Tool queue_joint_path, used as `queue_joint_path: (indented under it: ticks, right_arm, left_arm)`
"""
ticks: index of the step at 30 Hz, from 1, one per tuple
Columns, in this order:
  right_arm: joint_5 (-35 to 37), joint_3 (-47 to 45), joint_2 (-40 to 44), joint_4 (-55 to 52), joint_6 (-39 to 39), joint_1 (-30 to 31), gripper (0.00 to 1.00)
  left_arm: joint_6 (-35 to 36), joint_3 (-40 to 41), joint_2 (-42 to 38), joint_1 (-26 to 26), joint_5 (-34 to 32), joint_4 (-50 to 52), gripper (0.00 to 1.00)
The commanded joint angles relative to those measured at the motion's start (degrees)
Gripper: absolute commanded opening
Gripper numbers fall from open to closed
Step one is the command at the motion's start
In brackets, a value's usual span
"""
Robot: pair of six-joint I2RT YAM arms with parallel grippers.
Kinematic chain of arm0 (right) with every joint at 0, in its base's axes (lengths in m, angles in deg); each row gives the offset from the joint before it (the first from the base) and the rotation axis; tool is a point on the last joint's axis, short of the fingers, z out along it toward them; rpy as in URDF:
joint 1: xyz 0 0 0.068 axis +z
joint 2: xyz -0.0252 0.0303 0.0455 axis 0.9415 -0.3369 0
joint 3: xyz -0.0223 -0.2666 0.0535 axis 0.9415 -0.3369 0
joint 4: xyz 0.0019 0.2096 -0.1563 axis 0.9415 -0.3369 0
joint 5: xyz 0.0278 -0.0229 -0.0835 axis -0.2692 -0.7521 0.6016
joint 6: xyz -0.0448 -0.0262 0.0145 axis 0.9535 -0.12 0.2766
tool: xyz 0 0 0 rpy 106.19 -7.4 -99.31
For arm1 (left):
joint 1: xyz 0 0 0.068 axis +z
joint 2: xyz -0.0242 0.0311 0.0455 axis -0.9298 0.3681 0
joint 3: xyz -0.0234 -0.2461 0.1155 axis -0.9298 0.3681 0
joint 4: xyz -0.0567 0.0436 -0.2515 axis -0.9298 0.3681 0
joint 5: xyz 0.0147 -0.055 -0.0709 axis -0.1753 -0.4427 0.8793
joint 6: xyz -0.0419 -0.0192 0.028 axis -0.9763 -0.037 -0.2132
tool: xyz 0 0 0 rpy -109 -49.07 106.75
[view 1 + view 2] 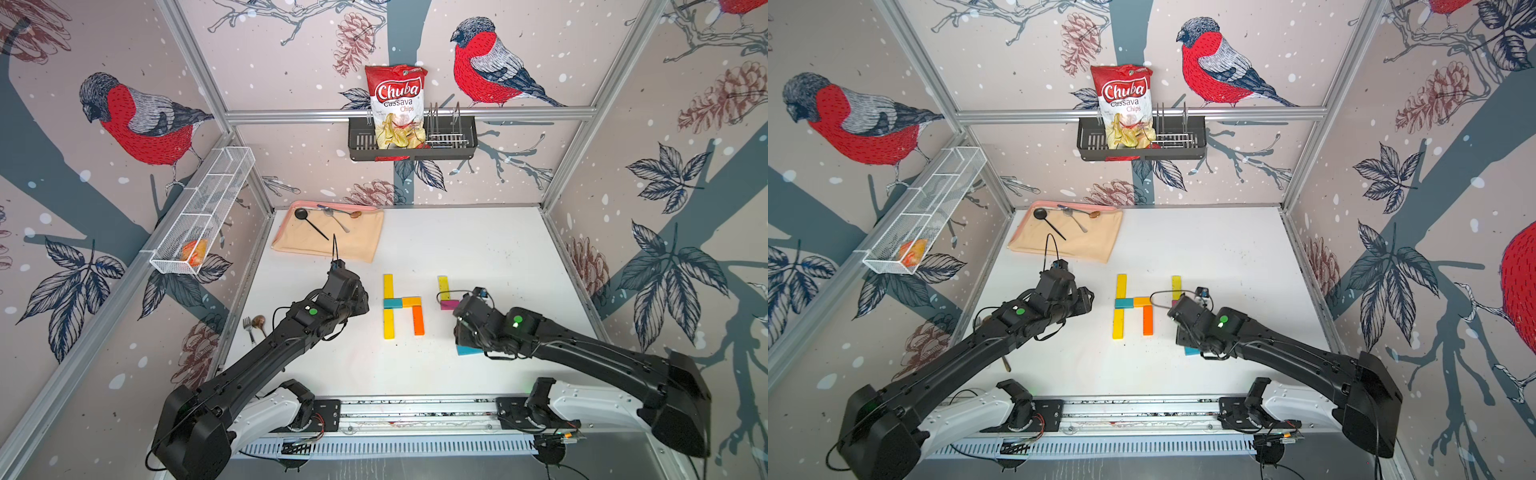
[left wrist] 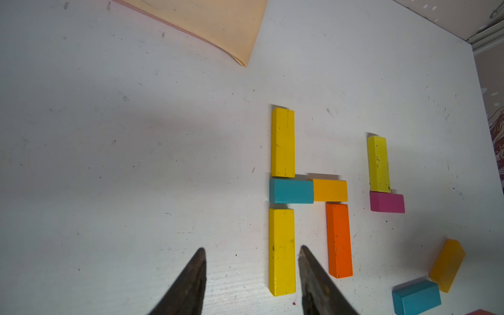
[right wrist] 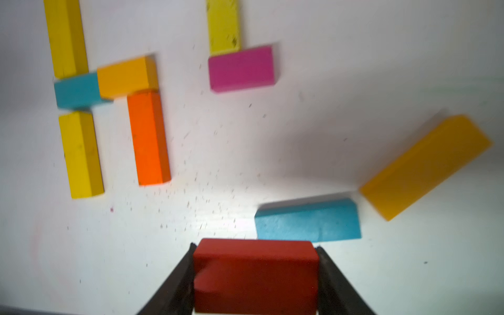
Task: Assemble the letter h with building blocks
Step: Pick up the building block from the center of the board, then place the building block at the center of the board.
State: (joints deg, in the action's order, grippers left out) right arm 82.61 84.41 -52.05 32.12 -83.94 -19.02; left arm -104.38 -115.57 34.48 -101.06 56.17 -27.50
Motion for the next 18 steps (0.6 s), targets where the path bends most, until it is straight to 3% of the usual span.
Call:
queue_joint_path:
  ticks: [1, 5, 13, 18]
  right_arm:
    - [-0.45, 0.32, -1.24, 1.76, 10.84, -11.37, 0.52]
    - [-6.03, 1.79, -7.76, 7.3, 17.34, -23.02, 0.52]
    - [-4.23, 4.35, -22.92, 13.48, 21.27, -25.43, 0.52]
    - [-4.67, 3.44, -24.97, 15.09, 22.03, -25.45, 0.75]
  left_arm:
    - [-0.39, -0.93, 0.22, 0.15, -1.33, 1.06, 0.54]
    - [-0.87, -0.1, -0.3, 0.15, -1.31, 0.73, 0.54]
    - [-1.76, 1.73, -0.9, 0.19, -0.95, 0.03, 0.54]
    - [-1.55, 2.57, -1.19, 0.18, -0.86, -0.4, 0.54]
